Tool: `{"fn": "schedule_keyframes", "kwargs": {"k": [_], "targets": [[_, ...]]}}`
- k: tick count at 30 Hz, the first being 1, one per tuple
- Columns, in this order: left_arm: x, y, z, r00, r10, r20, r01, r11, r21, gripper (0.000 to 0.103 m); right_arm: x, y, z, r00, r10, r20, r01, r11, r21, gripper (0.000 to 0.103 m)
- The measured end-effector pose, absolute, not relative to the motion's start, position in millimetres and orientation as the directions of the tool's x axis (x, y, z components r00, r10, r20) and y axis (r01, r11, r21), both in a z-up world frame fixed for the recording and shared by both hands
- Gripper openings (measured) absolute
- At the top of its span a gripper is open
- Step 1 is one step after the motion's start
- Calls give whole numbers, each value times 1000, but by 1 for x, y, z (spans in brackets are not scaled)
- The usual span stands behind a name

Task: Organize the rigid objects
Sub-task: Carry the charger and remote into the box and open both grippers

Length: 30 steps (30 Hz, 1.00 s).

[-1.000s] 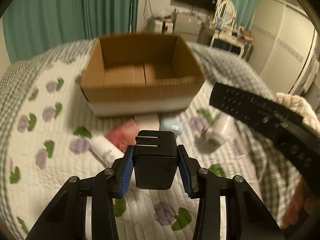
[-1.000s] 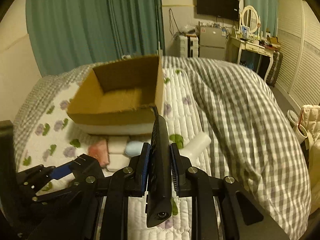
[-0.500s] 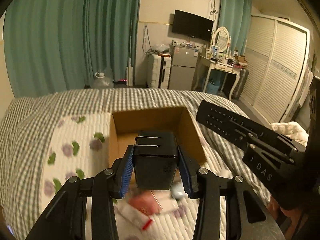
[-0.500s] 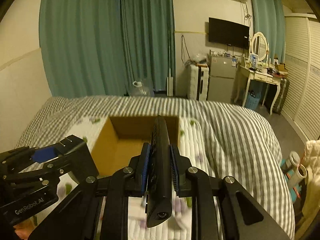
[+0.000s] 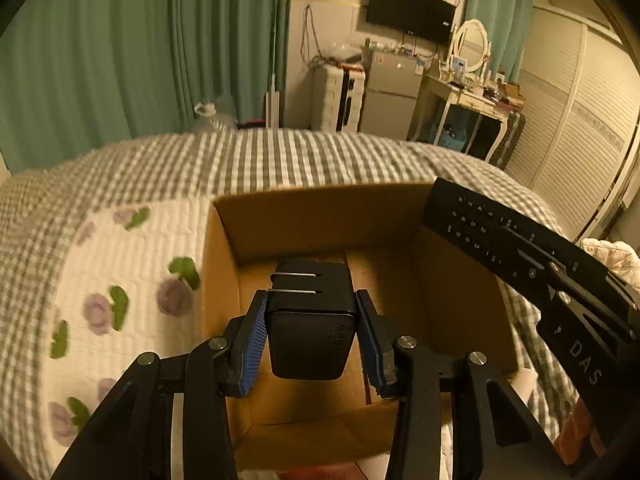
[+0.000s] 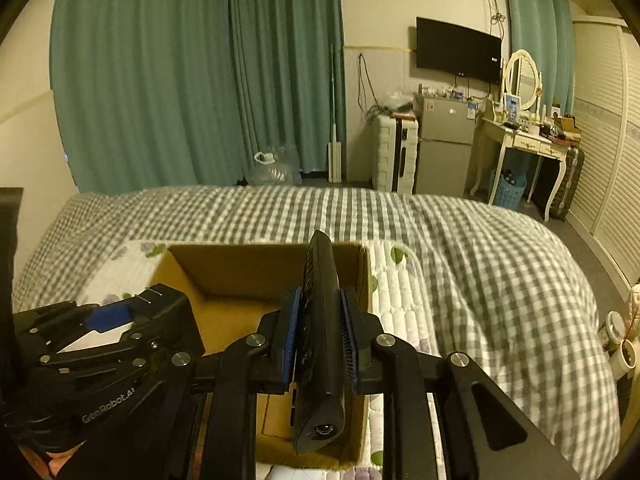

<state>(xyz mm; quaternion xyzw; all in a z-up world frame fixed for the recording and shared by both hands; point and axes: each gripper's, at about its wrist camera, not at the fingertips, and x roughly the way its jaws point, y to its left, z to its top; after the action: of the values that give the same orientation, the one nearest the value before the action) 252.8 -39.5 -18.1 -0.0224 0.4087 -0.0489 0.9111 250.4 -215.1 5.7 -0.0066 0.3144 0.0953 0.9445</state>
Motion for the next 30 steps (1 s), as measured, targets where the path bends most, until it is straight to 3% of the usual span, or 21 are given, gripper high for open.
{"fn": "schedule_keyframes", "kwargs": {"k": [6,8,19,20,22,24,30], "targets": [[253,-44,-30,679,-95,-728,93,995,-43,46,260,-220,-21,752,228,-618,-205,973,109,19],[248,-42,-22,704,-102,-703,100,994,-44,57,261,-219,-23,752,230,-618,-206,972,112,19],[222,-26,15,731,-16,-682,25,1000,4,57,267,-209,-11,743,275,-611,-212,961,175,20],[218,-25,20,732,-10,-682,21,1000,8,57,267,-210,-7,747,278,-604,-207,960,186,21],[208,-22,32,725,5,-689,12,1000,20,58,264,-213,3,747,299,-594,-218,954,207,41],[201,-19,41,722,16,-692,4,1000,28,63,254,-218,18,763,291,-578,-212,956,202,49],[152,-21,84,734,23,-679,11,999,46,81,215,-238,77,799,216,-561,-192,976,101,51]]}}
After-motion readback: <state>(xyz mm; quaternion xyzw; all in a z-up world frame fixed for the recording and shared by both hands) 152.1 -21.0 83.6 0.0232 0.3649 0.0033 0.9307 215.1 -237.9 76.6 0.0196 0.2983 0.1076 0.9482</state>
